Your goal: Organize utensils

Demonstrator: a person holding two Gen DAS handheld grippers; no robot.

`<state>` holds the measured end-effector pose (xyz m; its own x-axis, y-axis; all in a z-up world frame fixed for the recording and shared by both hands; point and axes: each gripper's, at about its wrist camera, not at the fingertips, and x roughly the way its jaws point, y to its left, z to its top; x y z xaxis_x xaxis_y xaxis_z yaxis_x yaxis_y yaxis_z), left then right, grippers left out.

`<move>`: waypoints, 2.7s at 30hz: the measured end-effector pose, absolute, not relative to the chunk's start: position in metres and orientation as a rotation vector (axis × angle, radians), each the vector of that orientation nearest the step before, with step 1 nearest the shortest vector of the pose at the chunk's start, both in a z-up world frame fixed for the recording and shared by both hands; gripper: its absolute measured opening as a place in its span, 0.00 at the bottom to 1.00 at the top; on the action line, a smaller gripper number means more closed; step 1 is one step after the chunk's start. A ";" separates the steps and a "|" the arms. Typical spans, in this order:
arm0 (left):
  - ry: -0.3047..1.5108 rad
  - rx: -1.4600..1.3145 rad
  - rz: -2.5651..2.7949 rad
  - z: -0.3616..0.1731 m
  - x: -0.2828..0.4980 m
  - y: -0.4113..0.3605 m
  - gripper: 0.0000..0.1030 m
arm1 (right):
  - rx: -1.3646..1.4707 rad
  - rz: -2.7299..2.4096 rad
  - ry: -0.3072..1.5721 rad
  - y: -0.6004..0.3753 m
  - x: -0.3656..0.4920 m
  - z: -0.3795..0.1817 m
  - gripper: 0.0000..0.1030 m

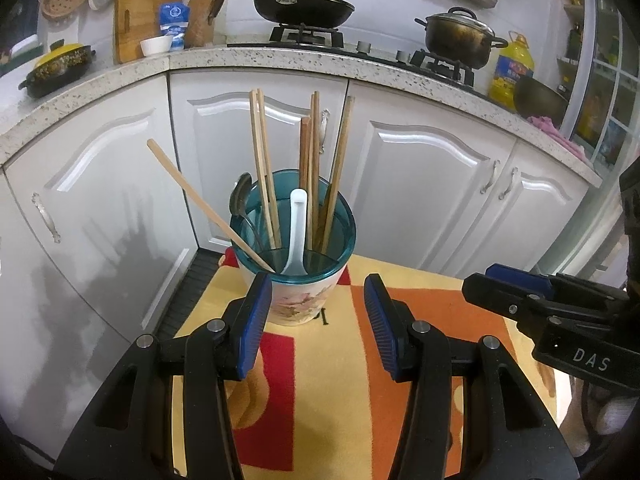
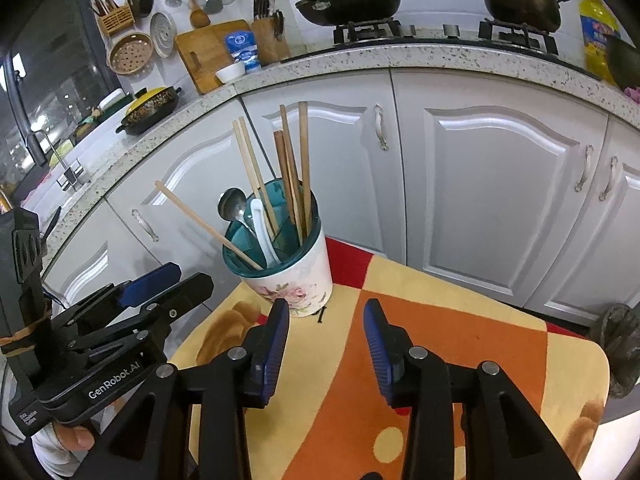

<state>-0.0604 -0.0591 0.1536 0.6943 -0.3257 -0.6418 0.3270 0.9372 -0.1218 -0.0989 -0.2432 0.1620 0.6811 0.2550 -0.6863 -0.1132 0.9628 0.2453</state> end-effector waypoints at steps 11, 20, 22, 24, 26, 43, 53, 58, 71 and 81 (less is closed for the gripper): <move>0.675 0.016 -0.331 0.164 -0.067 -0.053 0.46 | 0.175 0.219 0.781 -0.236 -0.098 0.169 0.37; 0.634 0.036 -0.278 0.176 -0.072 -0.043 0.46 | 0.160 0.235 0.743 -0.226 -0.100 0.183 0.39; 0.625 0.035 -0.272 0.178 -0.073 -0.040 0.46 | 0.158 0.237 0.735 -0.223 -0.100 0.187 0.39; 0.620 0.042 -0.263 0.180 -0.074 -0.038 0.46 | 0.154 0.237 0.727 -0.220 -0.100 0.190 0.39; 0.612 0.049 -0.254 0.182 -0.076 -0.037 0.46 | 0.151 0.236 0.720 -0.218 -0.099 0.192 0.40; 0.579 0.031 -0.175 0.191 -0.081 -0.015 0.46 | 0.111 0.269 0.703 -0.192 -0.095 0.199 0.40; 0.566 0.030 -0.157 0.191 -0.081 -0.009 0.46 | 0.095 0.278 0.713 -0.182 -0.095 0.196 0.40; 0.565 0.031 -0.156 0.191 -0.082 -0.010 0.46 | 0.089 0.282 0.715 -0.179 -0.095 0.195 0.40; 0.569 0.030 -0.154 0.190 -0.081 -0.008 0.46 | 0.080 0.286 0.726 -0.174 -0.094 0.192 0.41; 0.567 0.032 -0.153 0.190 -0.081 -0.008 0.46 | 0.076 0.289 0.735 -0.172 -0.094 0.190 0.41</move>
